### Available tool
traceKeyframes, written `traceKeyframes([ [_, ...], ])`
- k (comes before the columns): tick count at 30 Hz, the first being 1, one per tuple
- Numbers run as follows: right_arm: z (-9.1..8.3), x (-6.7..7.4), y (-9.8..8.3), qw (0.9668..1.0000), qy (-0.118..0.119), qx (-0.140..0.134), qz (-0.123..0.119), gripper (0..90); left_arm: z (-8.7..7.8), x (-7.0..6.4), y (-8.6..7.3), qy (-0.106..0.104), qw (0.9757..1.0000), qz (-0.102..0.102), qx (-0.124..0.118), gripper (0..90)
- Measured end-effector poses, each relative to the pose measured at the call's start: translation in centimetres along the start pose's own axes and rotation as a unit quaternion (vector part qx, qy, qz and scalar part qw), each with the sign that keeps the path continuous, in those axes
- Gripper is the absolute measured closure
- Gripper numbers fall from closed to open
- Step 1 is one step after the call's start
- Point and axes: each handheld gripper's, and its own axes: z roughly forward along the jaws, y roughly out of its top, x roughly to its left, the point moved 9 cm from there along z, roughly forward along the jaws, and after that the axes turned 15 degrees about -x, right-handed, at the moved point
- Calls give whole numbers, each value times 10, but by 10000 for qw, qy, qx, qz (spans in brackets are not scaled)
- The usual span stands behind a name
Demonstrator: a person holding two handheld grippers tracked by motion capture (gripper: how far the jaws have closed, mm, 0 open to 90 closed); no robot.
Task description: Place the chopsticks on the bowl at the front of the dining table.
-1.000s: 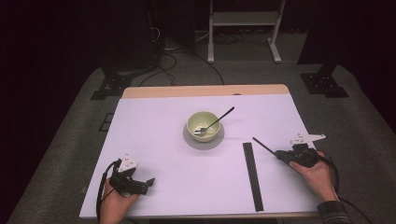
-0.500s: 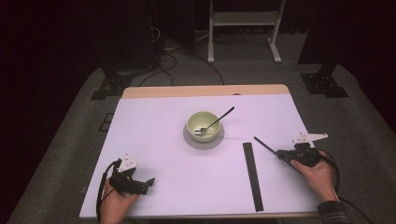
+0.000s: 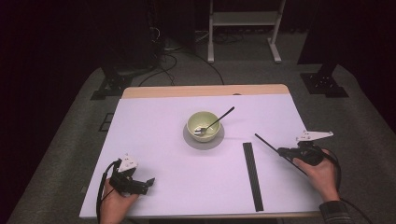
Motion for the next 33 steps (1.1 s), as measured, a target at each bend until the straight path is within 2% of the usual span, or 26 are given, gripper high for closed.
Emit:
traceKeyframes([
  [21, -4, 6, 19, 9996, 72, -254, 53, 856, 0, 0, 0, -2, 10000, -1, 3, 0],
  [33, 6, 23, 33, 9990, 317, -308, -11, 857, 0, 0, 0, 3, 10000, -14, -13, 0],
])
